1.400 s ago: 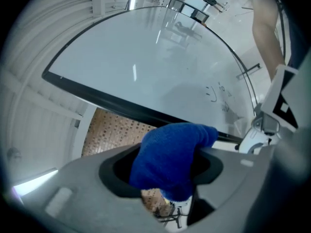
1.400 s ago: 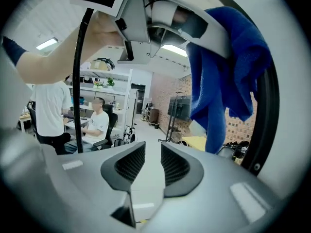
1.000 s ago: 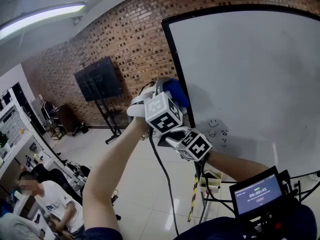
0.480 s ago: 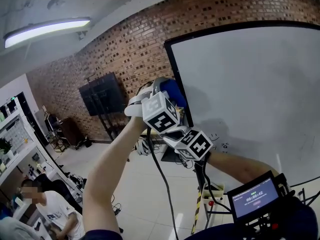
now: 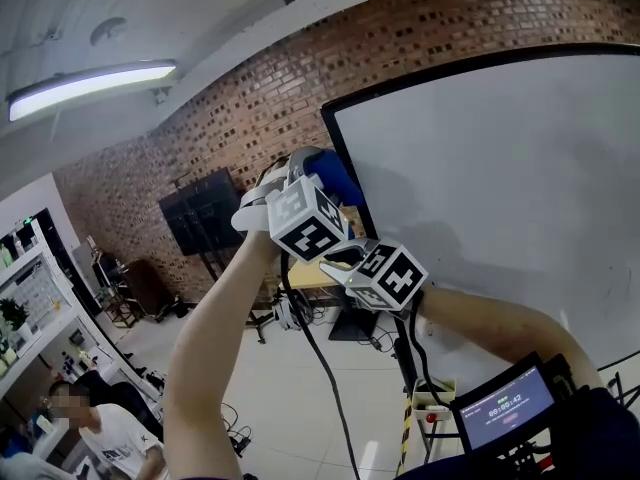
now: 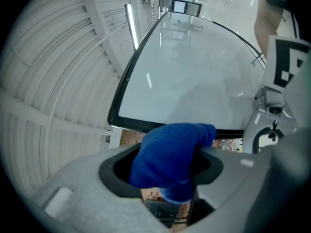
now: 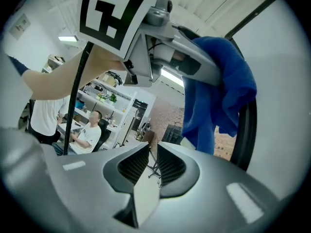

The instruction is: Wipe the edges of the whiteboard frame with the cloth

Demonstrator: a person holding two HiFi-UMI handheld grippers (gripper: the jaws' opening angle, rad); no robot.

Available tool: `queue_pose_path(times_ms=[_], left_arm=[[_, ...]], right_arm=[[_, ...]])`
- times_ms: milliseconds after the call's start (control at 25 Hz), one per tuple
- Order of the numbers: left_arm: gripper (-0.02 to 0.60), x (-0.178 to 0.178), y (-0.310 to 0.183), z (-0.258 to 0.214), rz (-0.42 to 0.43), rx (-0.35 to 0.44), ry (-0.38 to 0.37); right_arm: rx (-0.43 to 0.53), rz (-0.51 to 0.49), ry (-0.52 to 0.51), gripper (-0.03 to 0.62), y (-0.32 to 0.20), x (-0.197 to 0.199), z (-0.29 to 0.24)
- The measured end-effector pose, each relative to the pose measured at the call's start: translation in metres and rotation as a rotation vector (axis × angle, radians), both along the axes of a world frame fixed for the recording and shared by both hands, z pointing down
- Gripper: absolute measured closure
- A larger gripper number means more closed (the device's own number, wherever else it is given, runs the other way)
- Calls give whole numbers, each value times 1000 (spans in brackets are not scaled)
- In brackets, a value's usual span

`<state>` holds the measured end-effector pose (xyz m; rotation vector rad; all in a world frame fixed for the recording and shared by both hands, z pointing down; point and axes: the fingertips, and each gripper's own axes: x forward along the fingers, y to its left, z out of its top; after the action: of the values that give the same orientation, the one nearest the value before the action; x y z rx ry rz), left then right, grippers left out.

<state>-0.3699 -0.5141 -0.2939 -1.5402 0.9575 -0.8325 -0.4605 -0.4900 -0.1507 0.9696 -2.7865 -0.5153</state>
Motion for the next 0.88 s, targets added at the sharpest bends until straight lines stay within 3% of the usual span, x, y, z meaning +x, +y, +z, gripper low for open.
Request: queue_pose_path(times_ms=[320,480,880], left_arm=[[334,2,9,-34,15,39,-19],[333,5,12,-40,17,45,-32],[333,0,13,-91,25,101,47]], right_arm=[[167,32,121,540,10,14,-34],[231,50,131,551,20,20,-52],[315,62,142,559,39,26,-90]])
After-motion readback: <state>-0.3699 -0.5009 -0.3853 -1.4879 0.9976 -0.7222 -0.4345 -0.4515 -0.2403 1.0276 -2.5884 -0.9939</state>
